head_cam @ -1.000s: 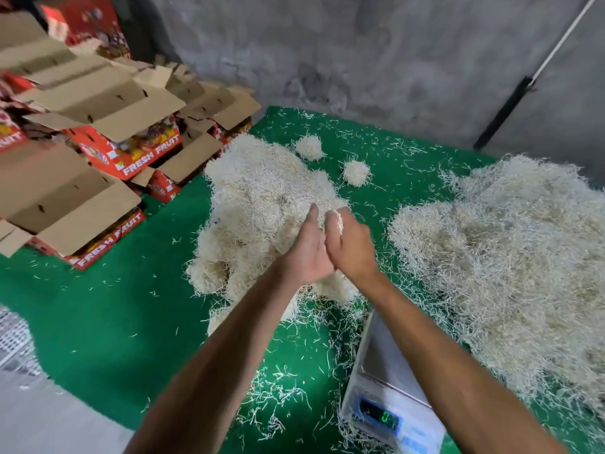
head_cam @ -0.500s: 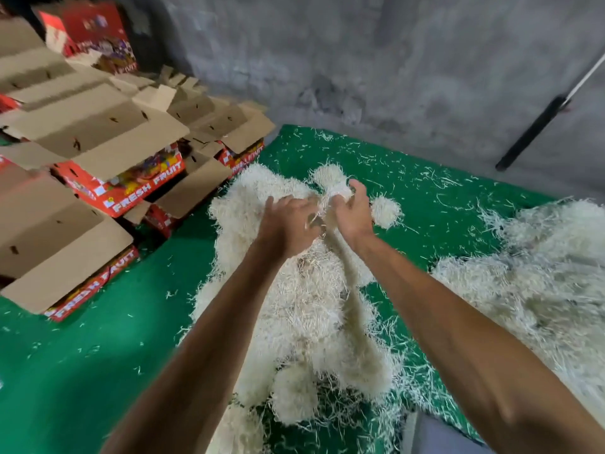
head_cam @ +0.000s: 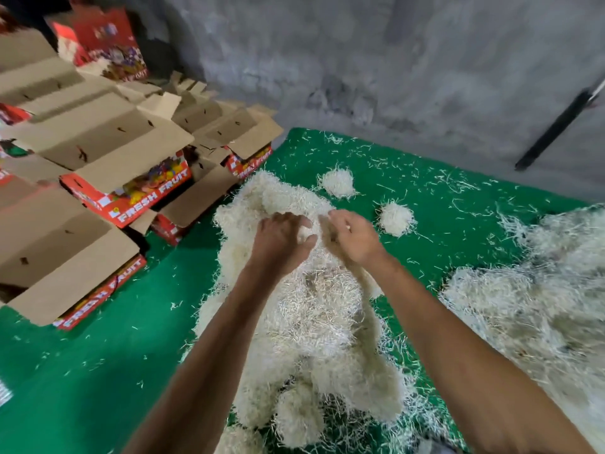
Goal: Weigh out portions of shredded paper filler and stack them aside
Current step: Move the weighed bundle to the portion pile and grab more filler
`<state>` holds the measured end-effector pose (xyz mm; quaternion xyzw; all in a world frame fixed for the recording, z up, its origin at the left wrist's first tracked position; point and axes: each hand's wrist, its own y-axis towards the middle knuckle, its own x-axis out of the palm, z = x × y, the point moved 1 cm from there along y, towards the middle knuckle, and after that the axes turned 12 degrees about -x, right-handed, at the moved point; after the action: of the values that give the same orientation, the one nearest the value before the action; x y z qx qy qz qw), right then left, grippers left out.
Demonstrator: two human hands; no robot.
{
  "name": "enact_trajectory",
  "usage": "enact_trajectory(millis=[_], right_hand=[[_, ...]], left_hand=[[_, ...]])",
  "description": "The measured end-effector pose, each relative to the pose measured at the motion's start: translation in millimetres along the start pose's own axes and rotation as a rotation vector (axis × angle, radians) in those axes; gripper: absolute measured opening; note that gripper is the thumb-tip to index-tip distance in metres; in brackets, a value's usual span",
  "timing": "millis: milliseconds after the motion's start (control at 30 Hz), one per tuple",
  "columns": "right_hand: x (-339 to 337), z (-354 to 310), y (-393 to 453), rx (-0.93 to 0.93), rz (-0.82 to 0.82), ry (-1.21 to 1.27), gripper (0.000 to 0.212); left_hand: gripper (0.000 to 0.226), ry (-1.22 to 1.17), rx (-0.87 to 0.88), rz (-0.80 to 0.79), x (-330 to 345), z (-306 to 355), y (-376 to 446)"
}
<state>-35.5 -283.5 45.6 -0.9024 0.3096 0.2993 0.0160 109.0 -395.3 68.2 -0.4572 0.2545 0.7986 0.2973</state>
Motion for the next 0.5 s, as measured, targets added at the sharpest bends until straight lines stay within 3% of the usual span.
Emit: enact_trajectory(millis=[233, 500], right_hand=[[-82, -16, -110, -0.103, 0.114, -0.171, 0.035], [-155, 52, -259, 0.08, 0.165, -0.354, 0.043]], left_hand=[[0.024, -0.098, 0.127, -0.126, 17, 102, -75], [0.034, -0.09, 0.264, -0.377, 97, 215, -152]])
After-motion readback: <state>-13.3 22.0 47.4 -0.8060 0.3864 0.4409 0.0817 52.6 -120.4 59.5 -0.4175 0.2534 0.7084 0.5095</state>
